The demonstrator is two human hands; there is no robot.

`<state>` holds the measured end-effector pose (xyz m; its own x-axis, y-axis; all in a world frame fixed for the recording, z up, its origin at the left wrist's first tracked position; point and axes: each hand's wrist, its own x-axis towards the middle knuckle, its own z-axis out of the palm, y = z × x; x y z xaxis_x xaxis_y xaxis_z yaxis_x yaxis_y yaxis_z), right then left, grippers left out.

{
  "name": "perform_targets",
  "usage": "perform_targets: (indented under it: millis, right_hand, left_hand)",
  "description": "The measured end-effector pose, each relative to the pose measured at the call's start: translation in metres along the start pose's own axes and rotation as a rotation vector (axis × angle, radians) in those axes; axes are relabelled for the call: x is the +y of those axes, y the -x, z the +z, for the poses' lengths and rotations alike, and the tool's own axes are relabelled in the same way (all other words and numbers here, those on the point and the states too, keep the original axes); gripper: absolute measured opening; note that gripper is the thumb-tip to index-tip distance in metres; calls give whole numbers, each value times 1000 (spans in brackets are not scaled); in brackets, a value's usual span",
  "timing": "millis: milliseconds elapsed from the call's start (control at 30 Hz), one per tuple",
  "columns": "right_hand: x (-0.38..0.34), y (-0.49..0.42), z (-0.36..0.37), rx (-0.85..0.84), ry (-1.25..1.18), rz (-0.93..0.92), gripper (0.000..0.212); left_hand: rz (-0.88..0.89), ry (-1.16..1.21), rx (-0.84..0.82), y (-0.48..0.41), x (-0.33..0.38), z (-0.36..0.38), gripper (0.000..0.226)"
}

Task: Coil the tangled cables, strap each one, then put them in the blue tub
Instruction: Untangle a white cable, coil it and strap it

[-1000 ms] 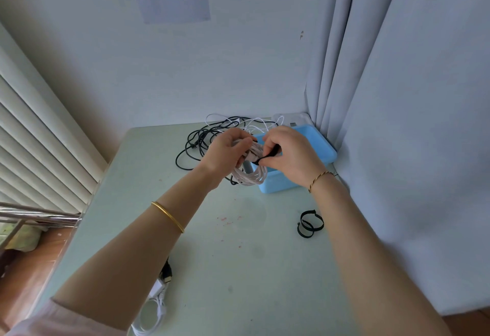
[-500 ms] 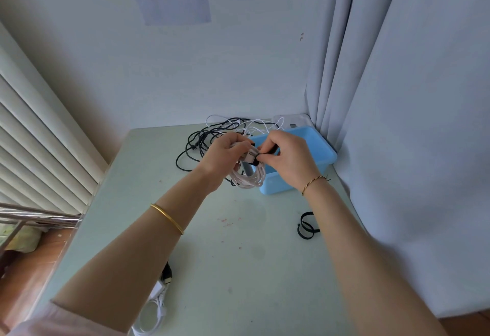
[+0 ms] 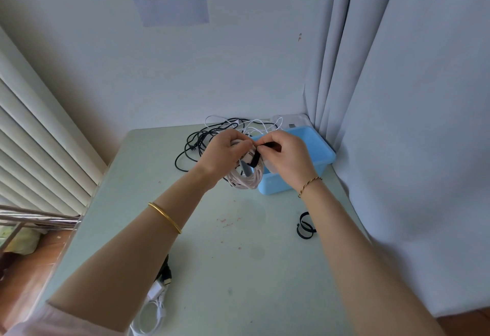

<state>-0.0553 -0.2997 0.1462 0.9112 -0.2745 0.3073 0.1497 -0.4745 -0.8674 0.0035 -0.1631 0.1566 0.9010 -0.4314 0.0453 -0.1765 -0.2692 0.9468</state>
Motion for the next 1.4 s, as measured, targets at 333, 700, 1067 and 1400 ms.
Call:
perform_targets:
  millis: [333,700,1067,1400]
  right_hand:
    - [-1,-5,-7,-156,78,81,17]
    - [-3,5,2,67,100,48,10]
    - [2,9,13,225,166,-94,10]
    - [-6,3,5,162,-30,17,13]
  left_hand:
    - [49,-105,-26,0,0,-2,12]
    - [-11,-17,-19,3,2,-2,12]
    - [-18,-6,-171,6,11,-9,38]
    - [132,-12,-164,4,9,-14,33]
